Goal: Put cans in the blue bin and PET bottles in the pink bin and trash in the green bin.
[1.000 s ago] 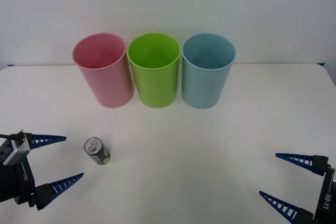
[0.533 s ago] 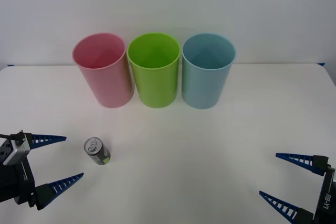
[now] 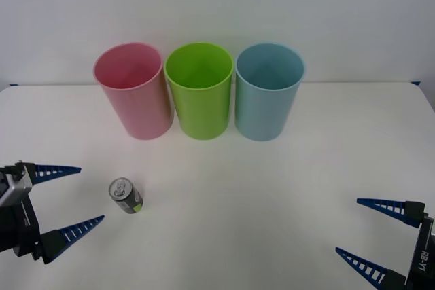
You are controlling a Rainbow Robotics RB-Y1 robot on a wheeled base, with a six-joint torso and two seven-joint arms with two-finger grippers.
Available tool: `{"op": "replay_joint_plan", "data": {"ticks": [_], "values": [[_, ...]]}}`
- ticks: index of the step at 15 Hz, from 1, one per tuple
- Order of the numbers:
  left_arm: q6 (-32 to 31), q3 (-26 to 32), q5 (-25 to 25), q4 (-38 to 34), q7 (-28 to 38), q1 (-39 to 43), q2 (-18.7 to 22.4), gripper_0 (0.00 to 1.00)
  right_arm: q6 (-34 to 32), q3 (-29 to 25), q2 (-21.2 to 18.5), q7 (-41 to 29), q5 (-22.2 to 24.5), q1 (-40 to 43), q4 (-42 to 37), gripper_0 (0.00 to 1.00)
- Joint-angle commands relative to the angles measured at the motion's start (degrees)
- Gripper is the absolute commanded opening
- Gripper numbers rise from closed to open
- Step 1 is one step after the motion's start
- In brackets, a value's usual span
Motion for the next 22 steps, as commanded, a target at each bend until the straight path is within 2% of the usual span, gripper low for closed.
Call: {"op": "replay_joint_plan", "data": {"ticks": [1,3,6,10,13,19,22], "values": [[0.92,2.03,3.25,-2.82,0.68,1.12,0.7,1.0,0.0,0.0,0.0,0.0,0.0,-0.01,0.0,1.0],[0.92,2.56,6.24,-1.86,0.68,1.47,1.14,1.0,0.0,0.0,0.0,0.0,0.0,-0.01,0.0,1.0],[0.92,2.12,13.36,1.48,0.68,3.14,3.51,1.0,0.0,0.0,0.0,0.0,0.0,-0.01,0.0,1.0],[1.18,3.43,15.38,2.01,0.94,3.67,4.3,1.0,0.0,0.0,0.0,0.0,0.0,-0.01,0.0,1.0],[1.27,2.12,19.69,6.32,0.06,3.67,5.1,1.0,0.0,0.0,0.0,0.0,0.0,-0.01,0.0,1.0],[1.27,-3.77,34.63,22.31,-16.81,1.03,9.05,1.0,0.0,0.0,0.0,0.0,0.0,-0.01,0.0,1.0],[1.27,-6.32,39.91,27.59,-22.44,0.51,11.07,1.0,0.0,0.0,0.0,0.0,0.0,-0.01,0.0,1.0]]}}
